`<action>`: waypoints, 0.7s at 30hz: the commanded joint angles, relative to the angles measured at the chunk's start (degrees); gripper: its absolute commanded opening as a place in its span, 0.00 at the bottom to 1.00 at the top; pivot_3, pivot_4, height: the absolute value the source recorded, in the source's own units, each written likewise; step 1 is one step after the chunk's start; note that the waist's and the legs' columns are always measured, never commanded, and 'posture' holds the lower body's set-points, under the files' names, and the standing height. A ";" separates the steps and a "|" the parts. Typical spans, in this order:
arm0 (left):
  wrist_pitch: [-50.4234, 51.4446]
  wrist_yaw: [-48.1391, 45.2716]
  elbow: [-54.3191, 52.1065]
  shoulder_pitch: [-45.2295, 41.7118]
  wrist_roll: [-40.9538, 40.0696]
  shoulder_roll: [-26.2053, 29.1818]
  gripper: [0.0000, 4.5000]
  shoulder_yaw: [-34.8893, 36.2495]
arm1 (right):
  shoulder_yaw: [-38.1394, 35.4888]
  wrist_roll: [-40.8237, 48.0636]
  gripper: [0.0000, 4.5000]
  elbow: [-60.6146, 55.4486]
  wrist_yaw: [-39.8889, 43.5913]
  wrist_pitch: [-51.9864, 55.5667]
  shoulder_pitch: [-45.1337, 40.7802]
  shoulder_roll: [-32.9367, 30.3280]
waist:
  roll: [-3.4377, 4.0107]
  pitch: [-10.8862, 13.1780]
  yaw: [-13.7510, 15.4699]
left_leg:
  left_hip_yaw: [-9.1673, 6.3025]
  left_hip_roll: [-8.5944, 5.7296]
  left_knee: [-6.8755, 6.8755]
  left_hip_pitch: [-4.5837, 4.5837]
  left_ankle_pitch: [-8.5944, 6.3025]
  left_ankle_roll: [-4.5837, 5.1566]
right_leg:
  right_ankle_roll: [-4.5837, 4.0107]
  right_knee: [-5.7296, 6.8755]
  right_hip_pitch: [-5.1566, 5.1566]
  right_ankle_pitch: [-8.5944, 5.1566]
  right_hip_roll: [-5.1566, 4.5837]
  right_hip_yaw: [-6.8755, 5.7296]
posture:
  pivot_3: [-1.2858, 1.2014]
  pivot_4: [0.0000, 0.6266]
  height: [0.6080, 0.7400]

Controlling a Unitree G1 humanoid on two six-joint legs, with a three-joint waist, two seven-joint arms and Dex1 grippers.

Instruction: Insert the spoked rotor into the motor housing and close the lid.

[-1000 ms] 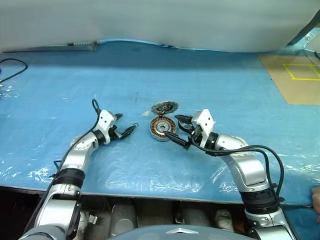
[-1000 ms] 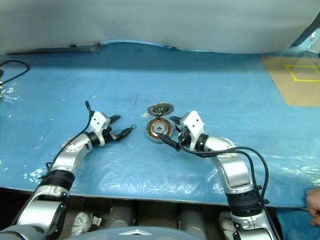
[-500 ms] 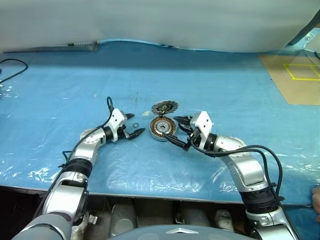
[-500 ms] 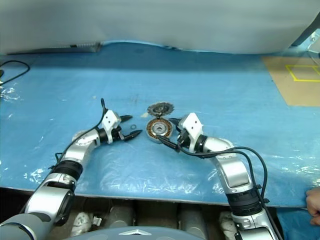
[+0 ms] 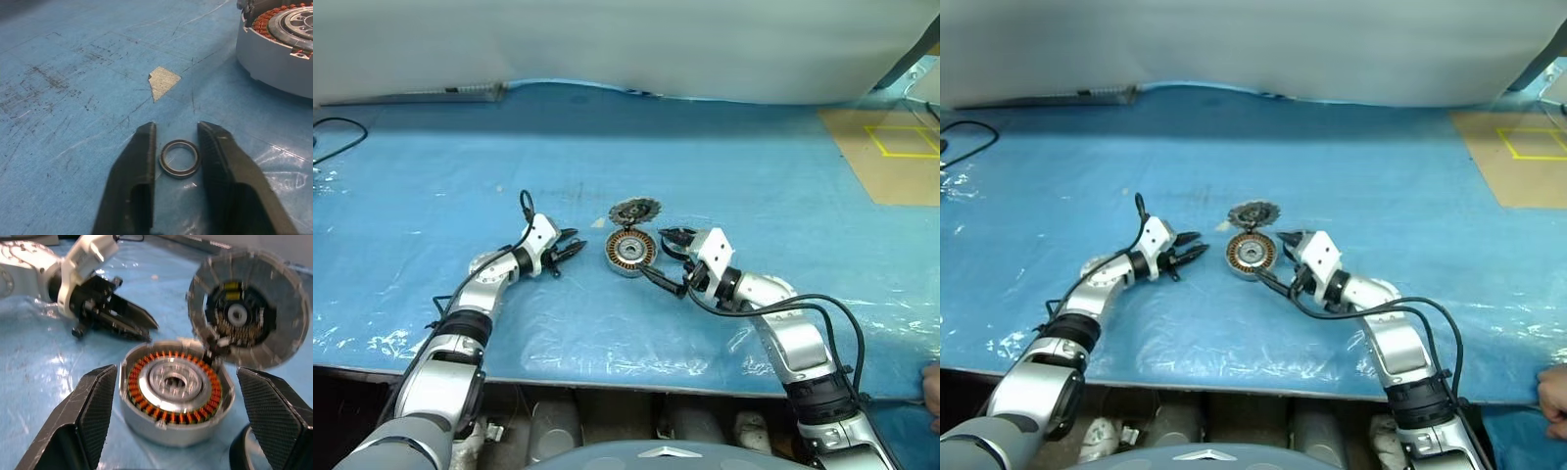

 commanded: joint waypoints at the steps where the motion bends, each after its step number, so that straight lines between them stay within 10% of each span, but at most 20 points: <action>1: 1.31 0.28 0.84 3.08 1.40 1.55 0.15 -0.32 | -0.26 -0.73 0.92 0.50 -1.15 -3.20 0.35 -0.15 | 0.00 0.00 -0.13 | 0.01 0.00 -0.03 0.00 0.00 0.00 | 0.00 0.00 0.00 0.00 0.00 0.02 | 0.52 0.24 1.00; 21: 28.90 -11.13 -43.96 12.07 -12.87 8.71 0.15 -0.01 | -2.00 -0.40 0.92 5.20 -2.88 -12.35 4.64 -1.42 | -0.03 0.06 0.16 | 0.04 0.00 -0.21 -0.26 -0.01 0.03 | -0.03 -0.14 -0.37 -0.03 0.00 -0.02 | 0.52 0.24 1.00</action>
